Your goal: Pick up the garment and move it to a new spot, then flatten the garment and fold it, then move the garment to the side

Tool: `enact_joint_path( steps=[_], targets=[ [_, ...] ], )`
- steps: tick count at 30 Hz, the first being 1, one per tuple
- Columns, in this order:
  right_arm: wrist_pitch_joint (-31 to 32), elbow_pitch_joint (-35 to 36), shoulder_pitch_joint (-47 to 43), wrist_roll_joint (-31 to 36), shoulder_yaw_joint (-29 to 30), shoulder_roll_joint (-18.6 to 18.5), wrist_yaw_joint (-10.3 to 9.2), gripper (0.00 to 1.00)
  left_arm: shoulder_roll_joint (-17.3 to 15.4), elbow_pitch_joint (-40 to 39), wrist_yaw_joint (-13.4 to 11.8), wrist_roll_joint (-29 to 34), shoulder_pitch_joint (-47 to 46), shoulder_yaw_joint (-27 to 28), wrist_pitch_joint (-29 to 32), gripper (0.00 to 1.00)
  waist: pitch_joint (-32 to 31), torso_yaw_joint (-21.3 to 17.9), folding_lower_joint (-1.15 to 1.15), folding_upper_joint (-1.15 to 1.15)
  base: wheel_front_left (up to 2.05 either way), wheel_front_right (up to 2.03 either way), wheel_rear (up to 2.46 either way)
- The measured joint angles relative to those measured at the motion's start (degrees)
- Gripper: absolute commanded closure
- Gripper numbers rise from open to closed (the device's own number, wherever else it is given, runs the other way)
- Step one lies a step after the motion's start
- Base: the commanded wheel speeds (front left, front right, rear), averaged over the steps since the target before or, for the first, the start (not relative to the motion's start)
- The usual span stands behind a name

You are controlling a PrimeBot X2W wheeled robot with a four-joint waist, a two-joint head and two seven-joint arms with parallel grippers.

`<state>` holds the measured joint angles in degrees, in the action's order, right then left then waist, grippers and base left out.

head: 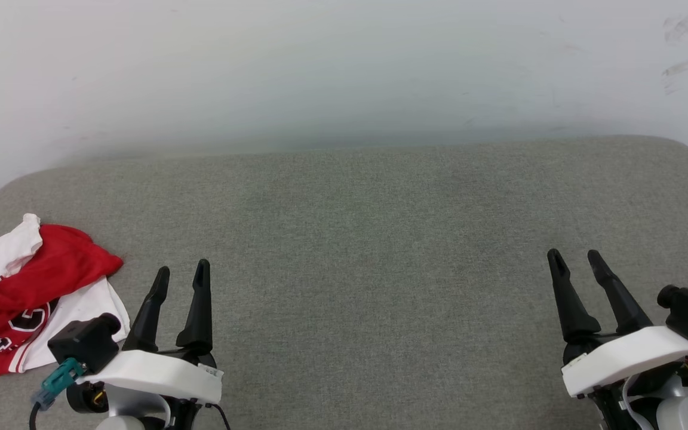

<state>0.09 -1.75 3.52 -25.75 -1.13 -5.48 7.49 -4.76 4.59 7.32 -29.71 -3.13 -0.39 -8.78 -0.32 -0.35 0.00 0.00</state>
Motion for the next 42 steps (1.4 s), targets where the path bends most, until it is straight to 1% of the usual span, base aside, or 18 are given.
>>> enact_joint_path(
  steps=[9, 15, 33, 42],
  targets=[
    [1.0, 0.5, 0.0, 6.8, 1.0, 0.3, 0.0, 0.0, 0.1, 0.5, 0.0, 5.4, 0.3, 0.6, -1.2, 0.0, -0.1, 0.0, 0.0, 0.0, 0.0, 0.0, 0.0],
    [1.0, 0.9, -0.1, 10.1, 0.9, 0.6, 0.0, 0.0, 0.1, 1.2, 0.0, 8.5, 0.5, 0.8, -2.0, 0.0, -0.4, -0.1, 0.0, 0.0, 0.0, 0.0, 0.0],
    [1.5, 1.6, -0.1, 17.4, 1.2, 1.6, 0.01, 0.0, 0.3, 3.3, 0.0, 16.5, 0.5, 0.7, -4.1, 0.0, -0.4, -0.1, 0.0, 0.0, 0.0, 0.0, 0.0],
    [0.7, 1.7, -0.1, 20.3, 1.3, 2.1, 0.01, 0.0, 0.4, 3.6, 0.0, 19.6, 0.5, 0.9, -5.1, 0.0, -0.2, -0.1, 0.0, 0.0, 0.0, 0.0, 0.0]
  ],
)
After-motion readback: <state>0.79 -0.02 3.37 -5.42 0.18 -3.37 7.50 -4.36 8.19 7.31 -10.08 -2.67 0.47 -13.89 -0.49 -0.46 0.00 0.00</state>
